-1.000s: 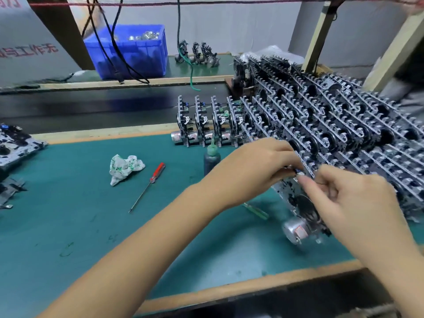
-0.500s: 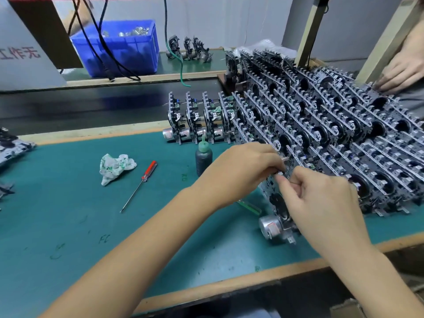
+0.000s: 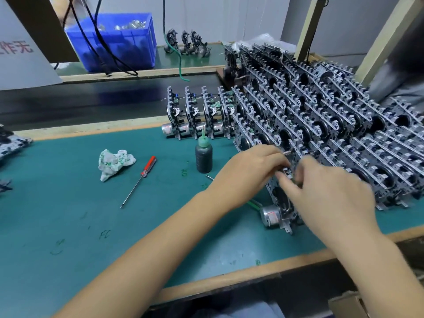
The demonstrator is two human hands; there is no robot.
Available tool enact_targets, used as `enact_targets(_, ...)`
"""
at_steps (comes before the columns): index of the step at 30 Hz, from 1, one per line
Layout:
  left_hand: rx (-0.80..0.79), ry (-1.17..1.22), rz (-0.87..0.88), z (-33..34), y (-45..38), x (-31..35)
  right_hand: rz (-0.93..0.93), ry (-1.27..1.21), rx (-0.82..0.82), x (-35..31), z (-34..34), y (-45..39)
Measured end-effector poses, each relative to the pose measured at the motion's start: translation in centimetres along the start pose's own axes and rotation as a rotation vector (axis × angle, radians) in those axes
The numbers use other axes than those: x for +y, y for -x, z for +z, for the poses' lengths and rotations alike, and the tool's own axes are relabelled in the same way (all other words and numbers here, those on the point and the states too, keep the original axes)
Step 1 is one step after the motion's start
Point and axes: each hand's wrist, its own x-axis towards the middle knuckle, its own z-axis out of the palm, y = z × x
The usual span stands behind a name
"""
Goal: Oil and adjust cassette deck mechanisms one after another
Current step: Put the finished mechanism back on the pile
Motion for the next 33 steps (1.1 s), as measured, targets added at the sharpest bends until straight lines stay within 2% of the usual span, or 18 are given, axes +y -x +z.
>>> enact_targets(2, -0.021, 0.0, 0.002, -0.6, 0.3, 0.1, -0.016, -0.003, 0.054, -0.4, -1.2, -0.1)
enact_targets(5, -0.003, 0.029, -0.052, -2.6, 1.9, 0.1, -0.118, -0.21, 0.064, -2.4, -2.2, 0.4)
enact_targets(11, 0.013, 0.086, -0.387, -6.9, 10.8, -1.3, -0.353, -0.436, -0.133, -9.4, 0.7, 1.6)
enact_targets(15, 0.005, 0.017, -0.626, -9.6, 16.8, -3.0, -0.564, -0.484, -0.271, -15.1, 3.1, 1.4)
enact_targets(18, 0.072, -0.131, -0.741, -13.0, 20.0, -4.2, -0.752, -0.515, -0.306, -20.0, 3.2, 0.8)
enact_targets(23, 0.264, -0.597, -0.913, -20.5, 24.3, -6.1, -1.03, -0.556, -0.195, -29.4, 2.6, -0.4)
enact_targets(26, 0.343, -0.834, -1.054, -24.2, 26.4, -7.5, -1.2, -0.466, 0.046, -35.7, 2.6, -1.0)
enact_targets(29, 0.217, -0.899, -1.278, -26.5, 28.1, -9.0, -1.281, -0.373, 0.219, -40.8, 2.6, -2.0)
enact_targets(31, 0.123, -0.888, -1.398, -27.0, 28.9, -9.7, -1.327, -0.275, 0.202, -43.0, 2.8, -2.9)
enact_targets(33, 0.096, -0.857, -1.419, -26.9, 29.2, -10.2, -1.418, -0.157, 0.122, -44.4, 2.9, -3.7)
